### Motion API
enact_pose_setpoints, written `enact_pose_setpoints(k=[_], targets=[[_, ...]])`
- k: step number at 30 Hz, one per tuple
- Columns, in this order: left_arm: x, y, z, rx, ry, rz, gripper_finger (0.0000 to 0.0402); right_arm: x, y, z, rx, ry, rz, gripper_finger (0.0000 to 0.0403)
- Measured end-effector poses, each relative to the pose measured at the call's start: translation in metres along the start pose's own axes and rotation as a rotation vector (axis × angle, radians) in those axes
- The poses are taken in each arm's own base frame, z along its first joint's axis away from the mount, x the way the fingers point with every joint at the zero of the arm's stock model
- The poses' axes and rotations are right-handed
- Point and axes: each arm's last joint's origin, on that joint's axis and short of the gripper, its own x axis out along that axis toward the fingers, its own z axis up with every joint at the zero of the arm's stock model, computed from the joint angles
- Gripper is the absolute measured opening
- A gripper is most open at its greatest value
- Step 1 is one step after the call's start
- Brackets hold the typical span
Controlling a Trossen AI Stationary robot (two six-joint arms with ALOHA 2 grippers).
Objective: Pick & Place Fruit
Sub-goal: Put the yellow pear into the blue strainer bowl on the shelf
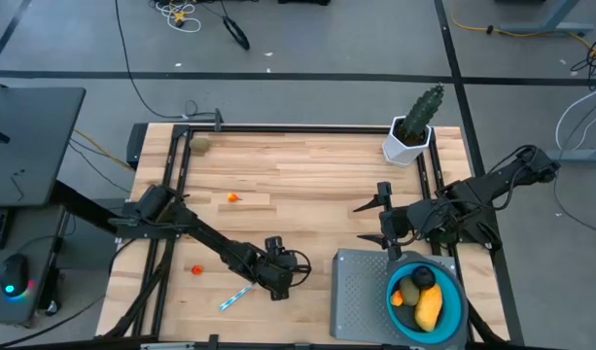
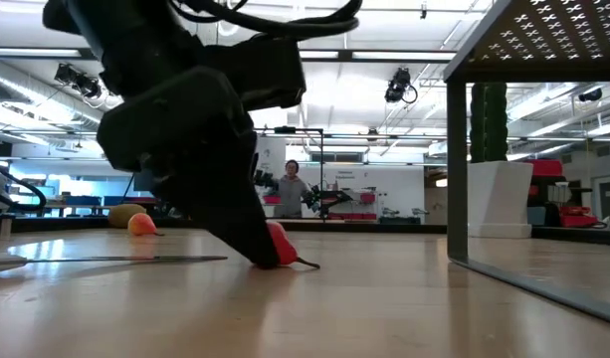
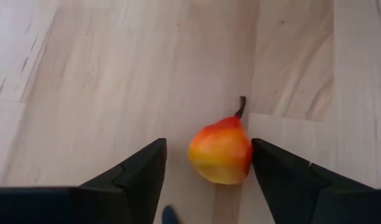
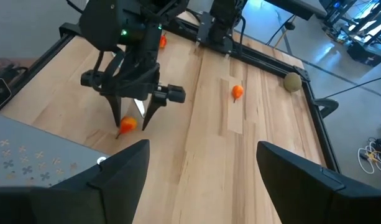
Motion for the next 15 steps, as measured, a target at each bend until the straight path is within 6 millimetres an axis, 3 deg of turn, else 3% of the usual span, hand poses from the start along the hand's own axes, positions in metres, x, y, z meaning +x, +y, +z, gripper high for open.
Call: enact_pose_setpoints(k=[9, 15], targets=[[0.0022, -0.0005, 0.0002, 0.022, -0.039, -0.013, 0.0226, 0.0, 0.0, 0.0, 0.0, 0.0, 0.0, 0.0304], [0.0022, -0.0012, 0.001, 0.04, -0.037, -0.021, 0.0194, 0.0, 0.0, 0.0, 0.0, 0.0, 0.0, 0.0304]])
